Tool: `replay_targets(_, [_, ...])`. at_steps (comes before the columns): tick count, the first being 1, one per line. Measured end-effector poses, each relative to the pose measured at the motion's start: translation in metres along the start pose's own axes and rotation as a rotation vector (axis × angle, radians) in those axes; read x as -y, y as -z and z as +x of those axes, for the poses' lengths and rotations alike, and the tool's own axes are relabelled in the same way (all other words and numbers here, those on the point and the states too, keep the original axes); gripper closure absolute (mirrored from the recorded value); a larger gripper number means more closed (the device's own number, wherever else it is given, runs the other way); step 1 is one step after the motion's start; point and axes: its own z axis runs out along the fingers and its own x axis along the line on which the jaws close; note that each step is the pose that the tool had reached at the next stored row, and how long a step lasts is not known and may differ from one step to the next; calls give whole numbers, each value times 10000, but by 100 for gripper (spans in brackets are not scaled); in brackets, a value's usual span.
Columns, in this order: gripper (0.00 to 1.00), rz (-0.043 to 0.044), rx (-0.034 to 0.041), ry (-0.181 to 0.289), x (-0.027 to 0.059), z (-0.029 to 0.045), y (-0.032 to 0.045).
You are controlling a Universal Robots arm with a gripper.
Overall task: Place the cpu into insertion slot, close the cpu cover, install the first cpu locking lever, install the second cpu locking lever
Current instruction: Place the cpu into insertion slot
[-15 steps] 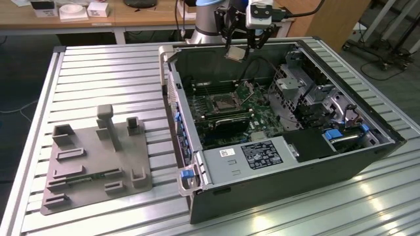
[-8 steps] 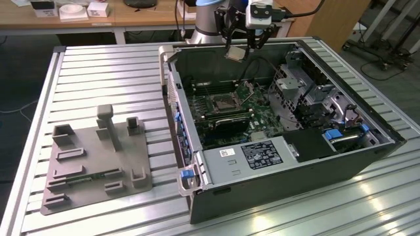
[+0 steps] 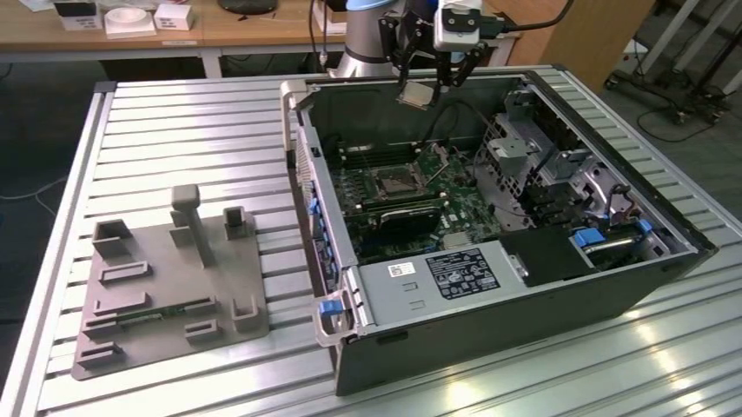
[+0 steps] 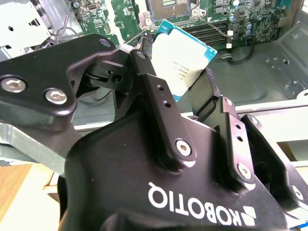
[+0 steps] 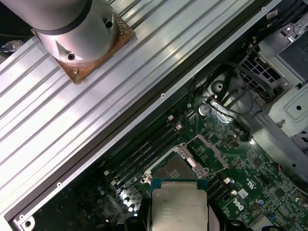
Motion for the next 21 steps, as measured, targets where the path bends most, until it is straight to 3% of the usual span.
replay_targets(21, [46, -2, 14, -156, 0, 0, 0])
